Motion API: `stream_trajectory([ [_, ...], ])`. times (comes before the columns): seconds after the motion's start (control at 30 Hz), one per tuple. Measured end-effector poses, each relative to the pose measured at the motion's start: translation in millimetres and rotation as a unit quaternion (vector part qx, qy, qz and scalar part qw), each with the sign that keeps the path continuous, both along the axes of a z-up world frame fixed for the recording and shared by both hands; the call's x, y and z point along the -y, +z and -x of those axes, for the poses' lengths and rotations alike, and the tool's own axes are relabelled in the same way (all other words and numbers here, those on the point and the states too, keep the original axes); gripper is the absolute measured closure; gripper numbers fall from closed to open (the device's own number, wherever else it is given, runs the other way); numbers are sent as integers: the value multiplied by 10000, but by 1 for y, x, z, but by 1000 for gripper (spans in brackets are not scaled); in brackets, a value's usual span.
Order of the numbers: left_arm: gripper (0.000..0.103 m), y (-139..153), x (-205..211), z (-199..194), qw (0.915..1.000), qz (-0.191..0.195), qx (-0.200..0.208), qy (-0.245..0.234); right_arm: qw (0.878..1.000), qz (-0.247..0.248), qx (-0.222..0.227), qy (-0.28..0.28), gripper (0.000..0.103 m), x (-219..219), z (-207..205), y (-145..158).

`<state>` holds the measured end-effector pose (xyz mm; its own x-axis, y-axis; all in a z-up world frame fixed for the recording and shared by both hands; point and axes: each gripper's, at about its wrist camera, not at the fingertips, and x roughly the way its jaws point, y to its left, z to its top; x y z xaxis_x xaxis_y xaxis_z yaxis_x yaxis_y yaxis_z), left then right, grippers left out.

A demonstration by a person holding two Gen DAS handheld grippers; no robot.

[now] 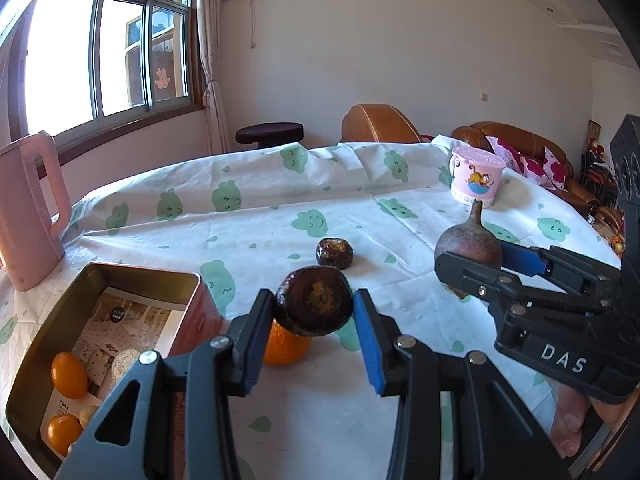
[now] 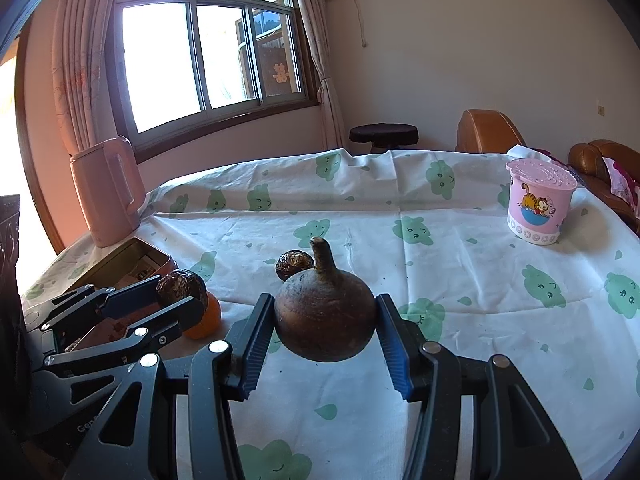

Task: Organize fruits
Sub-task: 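Lift the dark fruit with left tool while right tool lifts the pear-shaped fruit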

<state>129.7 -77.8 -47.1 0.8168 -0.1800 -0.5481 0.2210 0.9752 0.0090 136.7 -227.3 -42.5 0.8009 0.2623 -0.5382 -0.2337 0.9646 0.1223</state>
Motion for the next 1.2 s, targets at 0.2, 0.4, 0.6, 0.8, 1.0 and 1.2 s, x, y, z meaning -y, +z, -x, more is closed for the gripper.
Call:
stream_trajectory([
  [0.2, 60, 2, -3, 3, 9999, 51, 103, 57, 10000, 14, 96, 5, 50, -1, 3, 2],
  [0.4, 60, 4, -5, 6, 9997, 97, 203, 89, 9997, 31, 241, 14, 50, -1, 9, 4],
  [0.6, 60, 6, -7, 9, 9994, 123, 303, 115, 9994, 58, 352, 20, 50, -1, 13, 6],
  [0.8, 60, 8, -9, 12, 9990, 157, 403, 138, 9990, 62, 447, 26, 50, -2, 16, 8],
  [1.0, 60, 10, -11, 17, 9983, 187, 522, 174, 9984, 66, 553, 29, 50, -2, 21, 9],
  [1.2, 60, 12, -12, 20, 9977, 214, 607, 199, 9979, 64, 649, 32, 50, -2, 24, 11],
])
